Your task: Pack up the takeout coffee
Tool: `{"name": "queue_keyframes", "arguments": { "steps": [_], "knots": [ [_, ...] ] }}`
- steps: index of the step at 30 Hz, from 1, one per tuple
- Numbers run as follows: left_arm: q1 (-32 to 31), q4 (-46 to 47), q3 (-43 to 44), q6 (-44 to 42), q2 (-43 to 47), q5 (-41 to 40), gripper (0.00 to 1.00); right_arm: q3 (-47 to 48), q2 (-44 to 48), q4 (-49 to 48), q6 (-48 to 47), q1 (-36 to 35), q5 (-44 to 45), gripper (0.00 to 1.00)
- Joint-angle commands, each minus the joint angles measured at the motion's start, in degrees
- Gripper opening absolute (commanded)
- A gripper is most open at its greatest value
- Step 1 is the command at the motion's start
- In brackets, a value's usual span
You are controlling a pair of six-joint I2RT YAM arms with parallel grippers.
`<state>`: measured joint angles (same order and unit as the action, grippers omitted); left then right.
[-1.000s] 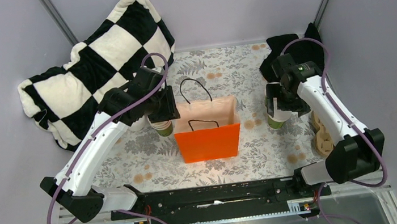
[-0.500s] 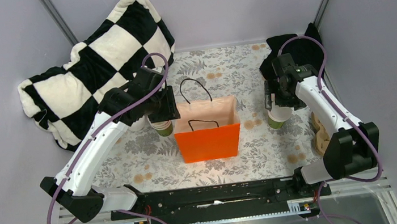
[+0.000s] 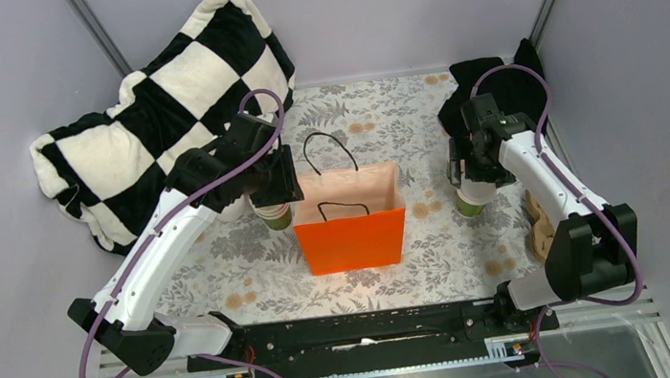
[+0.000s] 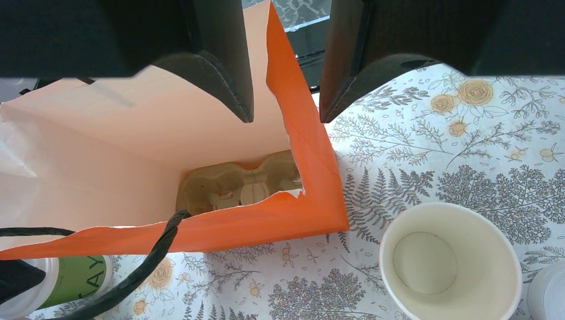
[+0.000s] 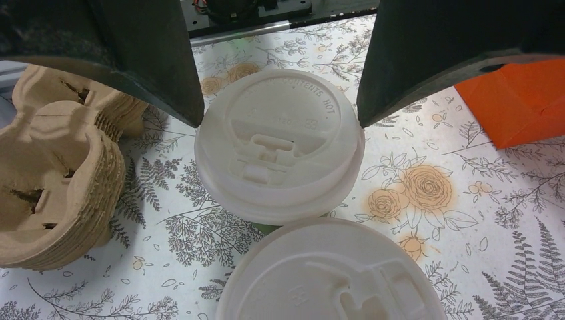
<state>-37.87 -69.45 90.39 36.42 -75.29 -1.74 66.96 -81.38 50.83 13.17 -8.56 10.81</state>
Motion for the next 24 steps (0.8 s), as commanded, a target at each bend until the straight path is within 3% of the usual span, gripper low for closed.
{"name": "queue_keyframes", "arguments": {
  "steps": [1, 24],
  "knots": [
    [-0.23, 1.16, 1.76, -0.31, 0.47, -0.11, 0.45, -0.07, 0.83, -1.37, -0.93, 0.21, -0.34, 0.90],
    [-0.28, 1.15, 1.76, -0.36, 0.67, -0.11, 0.44, -2.89, 1.82, -4.43, -0.50, 0.39, 1.30, 0.91]
  ]
}}
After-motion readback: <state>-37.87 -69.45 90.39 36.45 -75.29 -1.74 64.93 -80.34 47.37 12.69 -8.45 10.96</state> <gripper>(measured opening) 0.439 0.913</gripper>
